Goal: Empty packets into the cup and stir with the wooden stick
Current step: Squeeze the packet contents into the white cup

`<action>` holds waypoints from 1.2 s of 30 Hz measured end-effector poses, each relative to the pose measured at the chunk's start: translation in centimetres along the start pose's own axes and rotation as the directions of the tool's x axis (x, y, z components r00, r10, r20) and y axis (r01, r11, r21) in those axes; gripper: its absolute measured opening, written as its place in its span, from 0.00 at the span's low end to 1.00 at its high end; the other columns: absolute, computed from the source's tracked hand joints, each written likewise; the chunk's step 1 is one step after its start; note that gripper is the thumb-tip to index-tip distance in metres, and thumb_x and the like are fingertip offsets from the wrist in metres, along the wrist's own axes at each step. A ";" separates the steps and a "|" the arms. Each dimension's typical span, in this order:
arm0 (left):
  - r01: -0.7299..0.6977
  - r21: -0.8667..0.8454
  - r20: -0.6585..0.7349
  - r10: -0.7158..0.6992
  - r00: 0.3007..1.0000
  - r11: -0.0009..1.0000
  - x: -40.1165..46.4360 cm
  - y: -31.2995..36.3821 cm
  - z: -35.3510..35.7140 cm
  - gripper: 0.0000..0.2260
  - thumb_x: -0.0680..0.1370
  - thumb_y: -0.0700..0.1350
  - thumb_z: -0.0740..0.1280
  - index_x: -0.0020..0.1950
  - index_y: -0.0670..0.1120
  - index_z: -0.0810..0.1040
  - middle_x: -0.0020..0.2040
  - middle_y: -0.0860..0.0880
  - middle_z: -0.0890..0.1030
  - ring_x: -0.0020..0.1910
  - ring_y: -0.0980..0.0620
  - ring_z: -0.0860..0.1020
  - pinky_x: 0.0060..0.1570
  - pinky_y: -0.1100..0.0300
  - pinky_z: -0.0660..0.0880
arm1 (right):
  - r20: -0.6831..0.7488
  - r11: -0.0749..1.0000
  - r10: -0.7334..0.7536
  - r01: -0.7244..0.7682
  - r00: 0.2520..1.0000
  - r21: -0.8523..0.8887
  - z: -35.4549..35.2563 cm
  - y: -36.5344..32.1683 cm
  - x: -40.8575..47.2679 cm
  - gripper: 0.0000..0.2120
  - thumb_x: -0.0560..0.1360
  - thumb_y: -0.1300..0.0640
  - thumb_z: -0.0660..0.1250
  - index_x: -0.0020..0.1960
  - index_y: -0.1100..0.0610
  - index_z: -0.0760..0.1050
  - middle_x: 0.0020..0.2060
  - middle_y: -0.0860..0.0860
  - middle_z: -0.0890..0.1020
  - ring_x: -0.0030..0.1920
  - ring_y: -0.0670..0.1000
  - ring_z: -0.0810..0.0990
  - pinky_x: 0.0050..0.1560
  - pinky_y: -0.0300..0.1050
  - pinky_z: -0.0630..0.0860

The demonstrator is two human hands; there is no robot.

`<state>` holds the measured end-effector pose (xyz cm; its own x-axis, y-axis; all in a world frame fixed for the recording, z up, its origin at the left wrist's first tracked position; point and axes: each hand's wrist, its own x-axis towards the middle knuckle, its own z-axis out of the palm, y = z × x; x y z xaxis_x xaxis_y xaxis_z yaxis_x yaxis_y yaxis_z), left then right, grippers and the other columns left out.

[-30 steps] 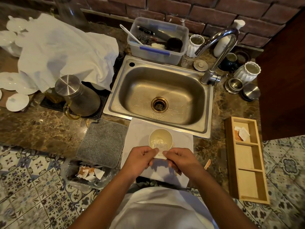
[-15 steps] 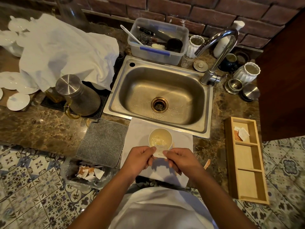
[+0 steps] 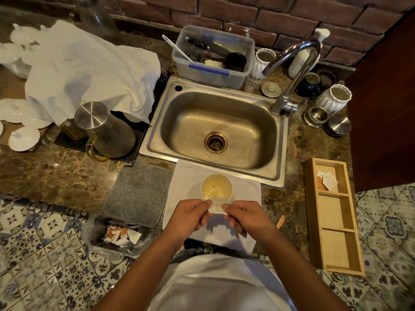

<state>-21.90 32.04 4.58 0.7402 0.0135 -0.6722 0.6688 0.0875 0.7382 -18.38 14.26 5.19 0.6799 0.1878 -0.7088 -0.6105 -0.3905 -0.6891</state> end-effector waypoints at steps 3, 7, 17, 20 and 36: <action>-0.002 0.001 -0.004 0.002 1.000 1.000 0.0 0.0 0.0 0.23 0.82 0.45 0.66 0.26 0.48 0.79 0.24 0.47 0.74 0.22 0.53 0.65 0.25 0.62 0.63 | 0.004 1.000 -0.001 0.001 1.000 0.005 0.0 0.0 0.0 0.17 0.80 0.52 0.70 0.33 0.57 0.81 0.25 0.53 0.78 0.21 0.47 0.70 0.24 0.41 0.67; 0.002 -0.004 -0.007 -0.002 1.000 1.000 0.1 -0.1 0.0 0.22 0.82 0.45 0.67 0.27 0.48 0.80 0.24 0.47 0.74 0.22 0.54 0.65 0.25 0.63 0.63 | -0.001 1.000 0.007 -0.007 1.000 0.000 0.0 0.0 0.0 0.18 0.80 0.52 0.70 0.33 0.57 0.80 0.24 0.52 0.78 0.21 0.47 0.70 0.24 0.41 0.67; 0.018 0.002 -0.005 -0.018 1.000 1.000 0.2 -0.4 0.0 0.19 0.82 0.46 0.66 0.32 0.44 0.80 0.25 0.46 0.74 0.22 0.54 0.66 0.26 0.63 0.63 | -0.015 1.000 0.009 -0.009 1.000 0.012 0.0 -0.2 -0.3 0.18 0.80 0.52 0.70 0.32 0.56 0.80 0.24 0.53 0.78 0.21 0.47 0.69 0.24 0.41 0.68; 0.016 0.003 0.000 -0.016 1.000 1.000 0.3 -0.5 0.1 0.18 0.82 0.46 0.66 0.33 0.43 0.81 0.25 0.47 0.74 0.23 0.54 0.66 0.26 0.63 0.63 | -0.028 1.000 0.004 -0.004 1.000 0.020 -0.1 -0.4 -0.4 0.19 0.79 0.52 0.70 0.31 0.56 0.81 0.23 0.53 0.77 0.21 0.48 0.69 0.24 0.41 0.67; 0.025 0.008 0.003 -0.025 1.000 1.000 0.5 -0.5 0.2 0.18 0.82 0.45 0.66 0.32 0.43 0.80 0.23 0.47 0.73 0.22 0.54 0.65 0.24 0.64 0.63 | -0.036 1.000 -0.004 0.005 0.999 0.024 -0.1 -0.2 -0.1 0.18 0.80 0.51 0.70 0.33 0.56 0.83 0.24 0.54 0.78 0.21 0.48 0.69 0.22 0.40 0.66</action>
<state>-21.88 31.81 3.90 0.7235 0.0078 -0.6903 0.6876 0.0803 0.7216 -18.30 14.20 5.40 0.6964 0.1568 -0.7004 -0.6169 -0.3680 -0.6957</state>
